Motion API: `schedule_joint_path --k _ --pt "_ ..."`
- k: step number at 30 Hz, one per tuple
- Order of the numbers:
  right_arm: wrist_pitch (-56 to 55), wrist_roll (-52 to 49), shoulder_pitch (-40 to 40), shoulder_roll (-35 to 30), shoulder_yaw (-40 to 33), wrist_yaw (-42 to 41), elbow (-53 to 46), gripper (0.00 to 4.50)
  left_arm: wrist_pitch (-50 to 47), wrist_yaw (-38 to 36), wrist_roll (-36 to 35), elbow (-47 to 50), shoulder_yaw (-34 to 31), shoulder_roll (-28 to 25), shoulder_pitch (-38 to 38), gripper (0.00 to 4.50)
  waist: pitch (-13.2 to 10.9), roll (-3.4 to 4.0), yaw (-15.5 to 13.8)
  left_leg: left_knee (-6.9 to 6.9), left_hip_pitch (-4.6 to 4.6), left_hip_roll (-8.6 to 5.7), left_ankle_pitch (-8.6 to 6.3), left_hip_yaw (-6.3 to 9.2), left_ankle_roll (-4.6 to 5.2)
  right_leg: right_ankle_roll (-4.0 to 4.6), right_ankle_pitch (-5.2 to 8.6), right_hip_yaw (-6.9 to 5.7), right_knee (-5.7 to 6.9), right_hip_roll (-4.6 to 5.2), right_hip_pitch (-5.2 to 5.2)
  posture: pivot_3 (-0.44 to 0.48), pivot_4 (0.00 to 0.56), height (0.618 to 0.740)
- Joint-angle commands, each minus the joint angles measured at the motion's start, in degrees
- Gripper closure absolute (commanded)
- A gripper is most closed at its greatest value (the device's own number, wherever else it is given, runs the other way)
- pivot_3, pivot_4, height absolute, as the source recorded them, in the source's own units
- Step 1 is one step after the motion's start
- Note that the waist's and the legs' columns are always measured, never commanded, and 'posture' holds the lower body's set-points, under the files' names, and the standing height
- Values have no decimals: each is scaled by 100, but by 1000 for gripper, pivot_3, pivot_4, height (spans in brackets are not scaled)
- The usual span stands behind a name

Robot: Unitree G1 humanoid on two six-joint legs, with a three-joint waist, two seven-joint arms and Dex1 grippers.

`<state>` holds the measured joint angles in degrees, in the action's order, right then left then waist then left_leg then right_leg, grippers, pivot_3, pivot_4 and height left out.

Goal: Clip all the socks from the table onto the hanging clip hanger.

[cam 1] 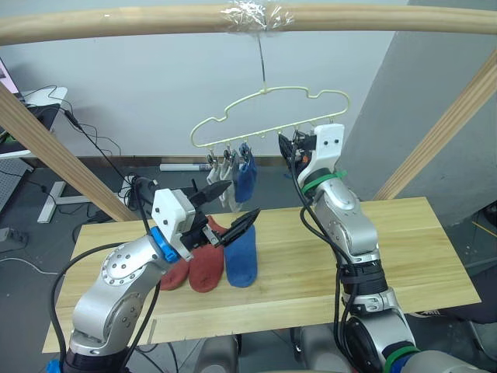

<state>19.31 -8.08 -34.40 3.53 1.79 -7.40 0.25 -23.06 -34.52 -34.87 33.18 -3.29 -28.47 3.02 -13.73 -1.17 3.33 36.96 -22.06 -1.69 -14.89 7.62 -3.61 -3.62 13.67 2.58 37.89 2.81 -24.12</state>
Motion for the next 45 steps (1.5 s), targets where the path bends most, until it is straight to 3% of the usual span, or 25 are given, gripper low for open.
schedule_joint_path --k 1,27,32,35,41,45 --pt "-82 -123 -97 67 -35 -28 -77 2357 117 -32 10 52 -70 24 31 0 0 0 0 0 0 1 0 0 0 1 0 0 0 -1 0 -24 199 740" --pt "-86 -224 -161 151 -42 -44 103 2357 73 -50 -64 195 -67 -3 -48 0 0 0 -3 0 5 42 1 1 -3 23 -11 7 -1 -50 0 -16 182 740" --pt "-6 -246 -129 133 -48 -64 98 3900 111 -66 -11 171 -40 2 -65 0 0 0 -2 0 6 42 1 1 -3 23 -11 8 -1 -51 0 -15 184 740" --pt "18 -256 -121 116 -52 -71 96 4483 84 -36 -33 173 -53 16 -58 0 0 0 -2 0 6 42 2 1 -3 23 -11 8 -1 -51 0 -15 183 740" --pt "87 -339 -110 0 -123 -154 55 4483 -34 71 0 136 -10 3 -37 0 0 0 -4 1 6 42 2 1 -3 23 -11 8 -1 -51 0 -15 189 740" --pt "289 -377 -131 -277 -141 -364 -33 4483 -115 83 884 -114 551 -364 -206 0 1 1 -2 0 8 42 2 0 -3 23 -11 10 -1 -52 2 -19 193 740"
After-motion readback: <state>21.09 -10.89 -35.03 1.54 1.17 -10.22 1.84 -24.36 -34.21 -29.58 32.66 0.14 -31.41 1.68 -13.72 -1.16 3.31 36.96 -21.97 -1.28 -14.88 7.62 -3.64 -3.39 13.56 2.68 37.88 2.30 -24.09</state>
